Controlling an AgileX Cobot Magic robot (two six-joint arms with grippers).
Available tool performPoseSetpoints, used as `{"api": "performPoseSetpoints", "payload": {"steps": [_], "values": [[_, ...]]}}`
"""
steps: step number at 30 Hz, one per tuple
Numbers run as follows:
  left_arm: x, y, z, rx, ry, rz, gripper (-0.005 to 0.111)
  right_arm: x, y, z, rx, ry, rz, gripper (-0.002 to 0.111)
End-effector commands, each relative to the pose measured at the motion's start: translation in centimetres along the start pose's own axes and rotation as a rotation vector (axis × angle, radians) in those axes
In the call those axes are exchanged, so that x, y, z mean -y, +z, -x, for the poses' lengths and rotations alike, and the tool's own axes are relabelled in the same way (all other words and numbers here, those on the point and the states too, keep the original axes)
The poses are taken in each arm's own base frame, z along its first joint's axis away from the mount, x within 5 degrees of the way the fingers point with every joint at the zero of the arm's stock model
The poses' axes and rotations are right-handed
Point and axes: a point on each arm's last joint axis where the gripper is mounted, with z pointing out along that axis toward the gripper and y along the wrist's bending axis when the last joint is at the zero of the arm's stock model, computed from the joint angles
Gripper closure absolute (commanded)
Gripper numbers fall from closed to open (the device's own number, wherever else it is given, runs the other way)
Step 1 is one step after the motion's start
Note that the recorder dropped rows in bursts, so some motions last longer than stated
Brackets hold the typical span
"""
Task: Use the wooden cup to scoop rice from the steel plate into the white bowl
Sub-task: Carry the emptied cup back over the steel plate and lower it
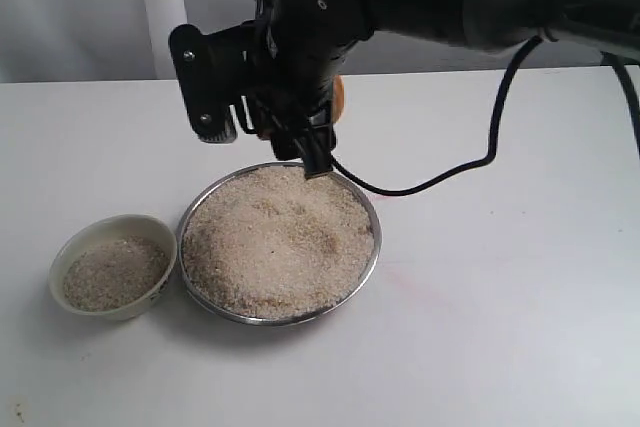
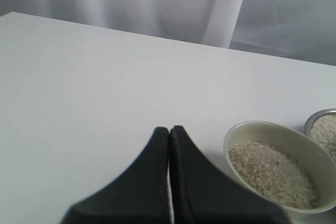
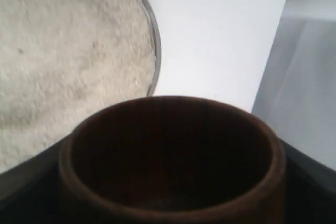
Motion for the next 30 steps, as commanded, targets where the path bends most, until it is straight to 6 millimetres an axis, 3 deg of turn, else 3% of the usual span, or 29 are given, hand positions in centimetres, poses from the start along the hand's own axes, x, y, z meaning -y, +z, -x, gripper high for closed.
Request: {"api": "performPoseSetpoints", "payload": {"steps": [1,10,14,30], "values": [[0.1,-0.1,0.2,0.010,-0.006,-0.009,0.107,0.4,0.6,-0.7,-0.162,-0.078,-0.060,0.108],[0.1,-0.1,0.2,0.010,-0.006,-0.009,0.107,-2.2,8.8,-0.2,-0.284,-0.267,0.014,0.108],[0.1,-0.1,0.2,0.010,-0.006,-0.009,0.107,-3.4,11.4,0.1,-0.291,-0.320,0.038,0.108],[0.1,-0.1,0.2,0.010,-0.006,-0.009,0.107,-5.5,14.4,1.0,-0.279,-0.364,0.085,0.108]]}}
